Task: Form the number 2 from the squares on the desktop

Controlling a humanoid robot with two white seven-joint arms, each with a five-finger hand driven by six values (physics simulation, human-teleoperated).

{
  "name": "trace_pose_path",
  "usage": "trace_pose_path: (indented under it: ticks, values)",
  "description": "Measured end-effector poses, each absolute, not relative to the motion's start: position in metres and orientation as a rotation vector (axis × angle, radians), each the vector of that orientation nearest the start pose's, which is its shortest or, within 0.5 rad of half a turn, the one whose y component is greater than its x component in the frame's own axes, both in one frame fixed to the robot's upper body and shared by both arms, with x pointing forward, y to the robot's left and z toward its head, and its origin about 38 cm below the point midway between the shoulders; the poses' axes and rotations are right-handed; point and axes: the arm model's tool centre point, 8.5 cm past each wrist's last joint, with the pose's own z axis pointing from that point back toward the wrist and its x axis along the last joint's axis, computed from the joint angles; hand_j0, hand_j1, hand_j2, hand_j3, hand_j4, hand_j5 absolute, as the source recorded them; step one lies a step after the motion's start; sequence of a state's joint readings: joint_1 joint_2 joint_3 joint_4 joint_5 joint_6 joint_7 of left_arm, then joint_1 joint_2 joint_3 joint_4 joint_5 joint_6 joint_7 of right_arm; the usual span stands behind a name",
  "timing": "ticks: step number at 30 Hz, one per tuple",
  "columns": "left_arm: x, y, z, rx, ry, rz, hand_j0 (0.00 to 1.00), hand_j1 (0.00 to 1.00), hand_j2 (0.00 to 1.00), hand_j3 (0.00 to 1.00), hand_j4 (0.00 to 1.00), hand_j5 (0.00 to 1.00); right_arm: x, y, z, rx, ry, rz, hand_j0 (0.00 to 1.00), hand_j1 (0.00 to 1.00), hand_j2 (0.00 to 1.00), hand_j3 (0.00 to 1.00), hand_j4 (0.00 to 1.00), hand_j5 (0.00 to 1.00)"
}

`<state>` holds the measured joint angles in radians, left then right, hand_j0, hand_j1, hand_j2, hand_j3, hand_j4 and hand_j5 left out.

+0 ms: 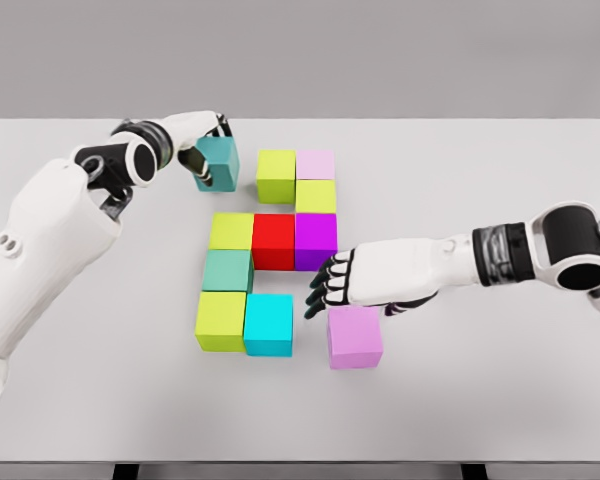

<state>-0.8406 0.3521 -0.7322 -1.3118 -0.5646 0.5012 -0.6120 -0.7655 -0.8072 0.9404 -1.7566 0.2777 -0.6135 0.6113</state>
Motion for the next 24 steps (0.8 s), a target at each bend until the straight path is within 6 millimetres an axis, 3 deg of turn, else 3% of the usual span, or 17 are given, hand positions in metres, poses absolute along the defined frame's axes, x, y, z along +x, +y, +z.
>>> trace_pose_path:
  ticks: [4,10,14,18,21,24]
  values:
    - [0.525,0.179,0.203,0.583,-0.998,-1.380,0.43,0.43,0.43,0.43,0.43,0.43,0.367,-0.196,0.225,0.011,1.781,-2.889,1.00,1.00,1.00,1.00,1.00,1.00]
    - [0.525,0.173,0.203,0.574,-1.004,-1.384,0.43,0.43,0.43,0.43,0.43,0.43,0.367,-0.278,0.259,0.124,1.859,-3.038,1.00,1.00,1.00,1.00,1.00,1.00]
    - [0.525,0.170,0.202,0.569,-1.006,-1.385,0.43,0.43,0.43,0.43,0.43,0.43,0.358,-0.317,0.261,0.187,1.787,-3.170,1.00,1.00,1.00,1.00,1.00,1.00]
    - [0.525,0.168,0.201,0.564,-1.008,-1.386,0.43,0.43,0.43,0.43,0.43,0.43,0.348,-0.322,0.240,0.085,1.732,-3.247,1.00,1.00,1.00,1.00,1.00,1.00]
    - [0.525,0.167,0.201,0.563,-1.006,-1.386,0.43,0.43,0.43,0.43,0.43,0.43,0.342,-0.307,0.217,-0.053,1.716,-3.251,1.00,1.00,1.00,1.00,1.00,1.00]
    - [0.526,0.168,0.200,0.564,-1.003,-1.384,0.43,0.43,0.43,0.43,0.43,0.43,0.339,-0.300,0.207,-0.118,1.704,-3.253,1.00,1.00,1.00,1.00,1.00,1.00]
